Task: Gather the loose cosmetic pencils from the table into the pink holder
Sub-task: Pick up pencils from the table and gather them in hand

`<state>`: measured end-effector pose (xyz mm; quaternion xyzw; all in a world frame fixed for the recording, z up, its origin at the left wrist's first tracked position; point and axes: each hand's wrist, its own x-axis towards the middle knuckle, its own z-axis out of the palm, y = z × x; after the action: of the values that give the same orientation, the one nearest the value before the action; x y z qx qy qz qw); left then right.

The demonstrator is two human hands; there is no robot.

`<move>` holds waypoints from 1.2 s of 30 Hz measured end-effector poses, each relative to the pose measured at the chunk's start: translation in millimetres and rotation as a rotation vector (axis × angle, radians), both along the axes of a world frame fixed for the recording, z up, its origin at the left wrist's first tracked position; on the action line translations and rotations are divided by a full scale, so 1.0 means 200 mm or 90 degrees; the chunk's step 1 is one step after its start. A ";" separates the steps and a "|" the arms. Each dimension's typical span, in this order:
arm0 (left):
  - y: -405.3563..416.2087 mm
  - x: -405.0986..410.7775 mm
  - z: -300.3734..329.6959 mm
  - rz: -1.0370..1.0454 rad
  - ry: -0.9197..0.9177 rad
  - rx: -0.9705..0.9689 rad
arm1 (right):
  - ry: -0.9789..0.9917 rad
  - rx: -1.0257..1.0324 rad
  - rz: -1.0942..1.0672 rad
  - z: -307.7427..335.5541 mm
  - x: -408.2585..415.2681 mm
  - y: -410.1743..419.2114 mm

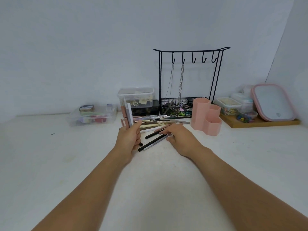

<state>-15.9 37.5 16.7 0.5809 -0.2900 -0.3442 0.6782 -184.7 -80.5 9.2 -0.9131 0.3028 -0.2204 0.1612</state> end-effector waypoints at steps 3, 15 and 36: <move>-0.01 -0.01 -0.01 -0.007 -0.013 0.024 | 0.016 -0.007 -0.014 0.01 0.01 -0.01; -0.01 -0.02 -0.01 -0.030 -0.006 0.037 | -0.056 0.080 0.056 0.01 -0.06 -0.04; -0.03 -0.07 -0.03 -0.024 -0.108 -0.068 | -0.514 0.555 0.176 0.02 0.16 0.28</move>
<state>-30.4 32.4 11.4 0.5655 -0.3755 -0.2903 0.6745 -153.5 -25.0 12.9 -0.6384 0.1588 -0.3817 0.6493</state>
